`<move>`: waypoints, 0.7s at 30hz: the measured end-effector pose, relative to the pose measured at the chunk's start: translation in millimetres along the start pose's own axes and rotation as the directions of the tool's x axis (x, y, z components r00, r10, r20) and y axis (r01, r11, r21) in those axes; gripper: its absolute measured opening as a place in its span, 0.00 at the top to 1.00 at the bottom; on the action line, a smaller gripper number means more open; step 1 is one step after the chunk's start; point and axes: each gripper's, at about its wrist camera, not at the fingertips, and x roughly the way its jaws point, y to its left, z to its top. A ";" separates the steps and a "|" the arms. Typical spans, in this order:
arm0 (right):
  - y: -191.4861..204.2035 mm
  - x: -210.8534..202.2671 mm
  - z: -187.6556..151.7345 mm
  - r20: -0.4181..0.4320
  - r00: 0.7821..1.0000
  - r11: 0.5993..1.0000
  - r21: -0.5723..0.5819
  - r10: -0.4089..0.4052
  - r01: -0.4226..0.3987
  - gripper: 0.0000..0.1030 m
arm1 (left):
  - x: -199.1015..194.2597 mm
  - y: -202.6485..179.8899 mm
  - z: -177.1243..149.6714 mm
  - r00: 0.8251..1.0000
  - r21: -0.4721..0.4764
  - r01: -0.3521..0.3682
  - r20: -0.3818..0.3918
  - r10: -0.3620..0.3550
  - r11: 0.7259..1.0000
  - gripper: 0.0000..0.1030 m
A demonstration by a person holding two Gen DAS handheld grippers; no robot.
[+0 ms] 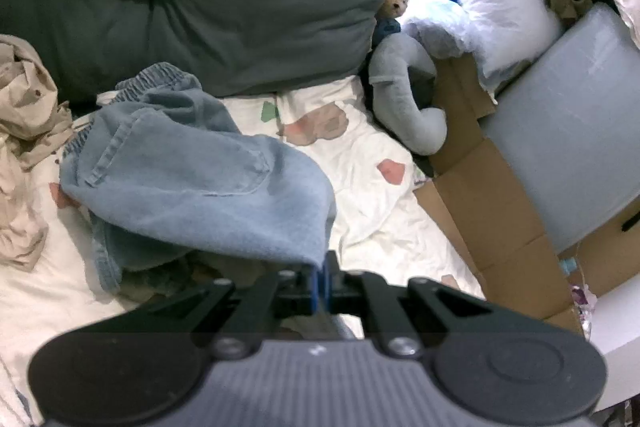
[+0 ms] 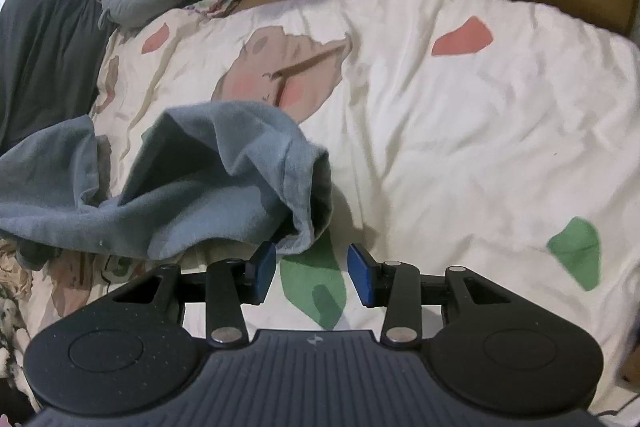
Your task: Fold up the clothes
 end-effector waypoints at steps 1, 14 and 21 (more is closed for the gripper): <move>-0.7 5.2 -1.8 0.000 1.000 1.000 0.000 0.006 -0.006 0.54 | -0.7 -0.1 0.8 1.000 -0.001 -0.002 -0.001 0.002 1.000 0.98; 10.1 63.8 -4.1 0.031 0.999 0.998 -0.061 0.027 -0.025 0.61 | -12.8 -10.2 7.2 1.000 0.033 -0.012 -0.011 0.012 0.999 0.98; 7.9 55.5 0.9 0.041 0.998 0.998 -0.042 0.046 -0.044 0.96 | -15.1 -14.9 7.1 1.000 0.045 -0.024 -0.018 0.025 0.999 0.98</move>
